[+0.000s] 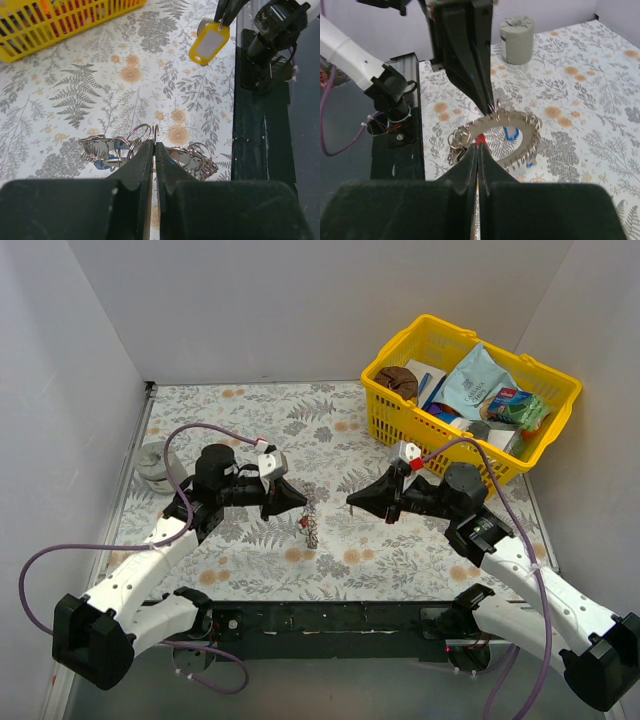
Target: Put the keys on the keyring
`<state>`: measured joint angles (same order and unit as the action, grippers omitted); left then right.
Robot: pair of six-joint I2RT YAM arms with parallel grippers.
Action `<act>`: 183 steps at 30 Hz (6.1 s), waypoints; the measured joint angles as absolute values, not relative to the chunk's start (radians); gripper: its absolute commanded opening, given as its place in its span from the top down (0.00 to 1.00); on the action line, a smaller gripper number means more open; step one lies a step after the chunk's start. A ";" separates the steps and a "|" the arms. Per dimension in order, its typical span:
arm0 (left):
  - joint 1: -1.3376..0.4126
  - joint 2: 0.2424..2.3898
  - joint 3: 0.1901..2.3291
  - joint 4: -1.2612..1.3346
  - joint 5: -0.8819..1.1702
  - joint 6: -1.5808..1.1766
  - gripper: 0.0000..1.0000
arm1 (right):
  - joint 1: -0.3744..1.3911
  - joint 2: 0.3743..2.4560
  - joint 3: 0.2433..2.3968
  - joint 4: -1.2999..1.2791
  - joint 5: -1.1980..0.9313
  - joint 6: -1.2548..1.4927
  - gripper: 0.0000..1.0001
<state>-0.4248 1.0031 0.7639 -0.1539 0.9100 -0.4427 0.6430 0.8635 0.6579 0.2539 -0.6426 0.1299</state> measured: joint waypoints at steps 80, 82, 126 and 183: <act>-0.510 0.928 0.659 -0.105 0.635 -0.323 1.00 | 0.661 1.315 0.464 0.152 -0.377 0.048 0.49; -0.510 0.928 0.654 -0.104 0.635 -0.323 1.00 | 0.678 1.338 0.479 0.148 -0.367 0.047 0.52; -0.510 0.928 0.647 -0.105 0.635 -0.330 1.00 | 0.762 1.267 0.555 0.010 -0.211 0.150 0.57; -0.510 0.858 0.616 -0.078 0.863 -0.249 1.00 | 0.762 0.913 0.616 -0.002 -0.390 -0.052 0.99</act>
<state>-0.5098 0.8577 0.6159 -0.0784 0.8631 -0.2493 0.7616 0.9134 0.6155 -0.0025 -0.3904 -0.0517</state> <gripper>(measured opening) 0.019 0.023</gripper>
